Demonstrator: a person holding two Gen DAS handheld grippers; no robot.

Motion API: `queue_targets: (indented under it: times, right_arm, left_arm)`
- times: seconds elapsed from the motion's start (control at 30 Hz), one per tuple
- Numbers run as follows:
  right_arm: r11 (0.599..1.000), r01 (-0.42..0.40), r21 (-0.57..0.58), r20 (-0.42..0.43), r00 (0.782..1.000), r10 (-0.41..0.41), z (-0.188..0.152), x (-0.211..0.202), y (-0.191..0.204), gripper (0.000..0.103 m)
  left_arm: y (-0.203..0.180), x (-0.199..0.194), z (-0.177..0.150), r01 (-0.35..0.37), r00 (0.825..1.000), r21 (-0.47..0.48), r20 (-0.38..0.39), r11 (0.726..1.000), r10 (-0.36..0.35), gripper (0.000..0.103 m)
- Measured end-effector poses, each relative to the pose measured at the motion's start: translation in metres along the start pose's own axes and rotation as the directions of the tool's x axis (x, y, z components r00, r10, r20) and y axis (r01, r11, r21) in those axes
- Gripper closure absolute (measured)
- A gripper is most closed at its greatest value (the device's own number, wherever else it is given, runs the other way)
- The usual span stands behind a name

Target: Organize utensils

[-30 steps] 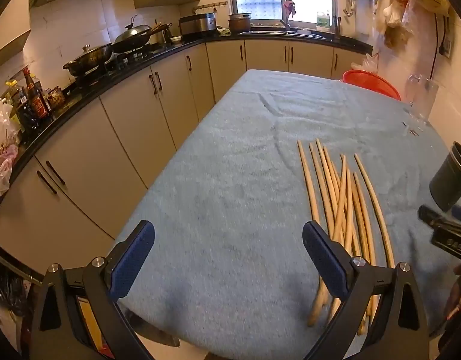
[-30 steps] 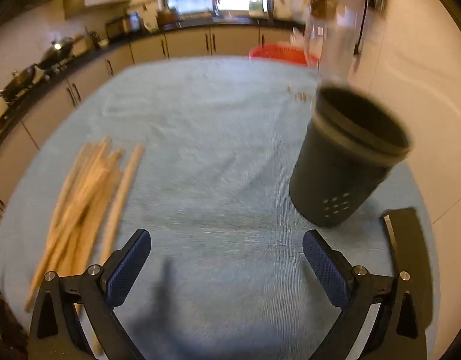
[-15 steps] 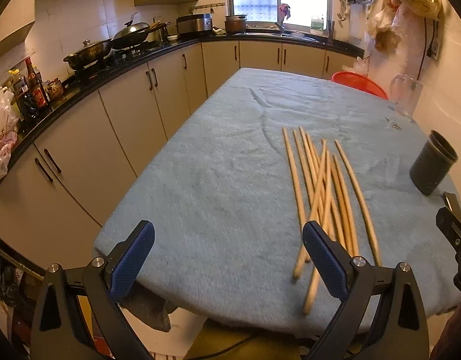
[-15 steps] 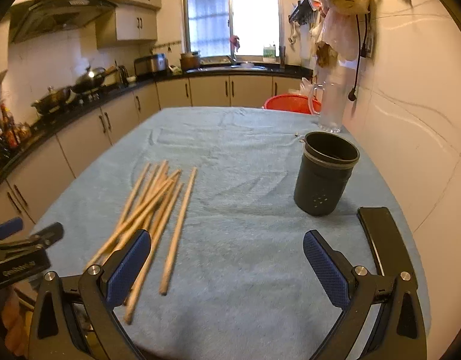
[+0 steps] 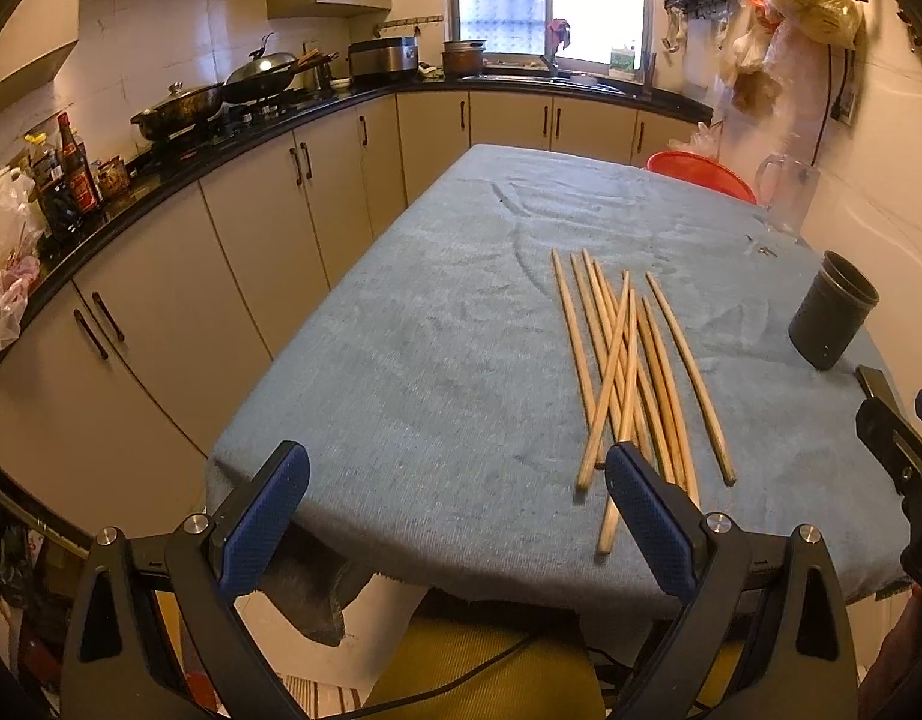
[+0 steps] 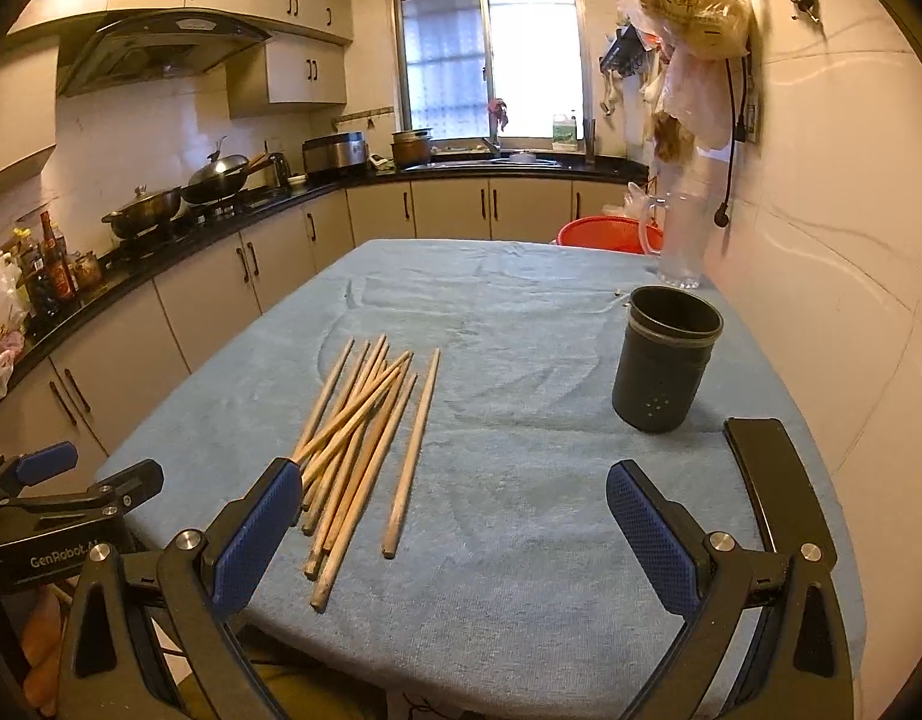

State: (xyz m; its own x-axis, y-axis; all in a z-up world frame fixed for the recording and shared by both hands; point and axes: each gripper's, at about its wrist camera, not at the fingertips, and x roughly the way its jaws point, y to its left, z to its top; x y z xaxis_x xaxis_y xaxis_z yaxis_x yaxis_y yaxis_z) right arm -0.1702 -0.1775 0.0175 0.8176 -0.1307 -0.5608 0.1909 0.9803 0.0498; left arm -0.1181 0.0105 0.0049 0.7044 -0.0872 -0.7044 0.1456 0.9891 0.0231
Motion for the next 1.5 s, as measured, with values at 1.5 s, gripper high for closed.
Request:
queue_targets:
  times: [1.5]
  right_arm:
    - [1.000,0.001,-0.022,-0.018,1.000,-0.001,-0.009,0.012,0.003,0.000]
  left_arm:
    - [0.003,-0.005,-0.004,-0.021,0.999,-0.010,0.034,1.000,0.022,0.005]
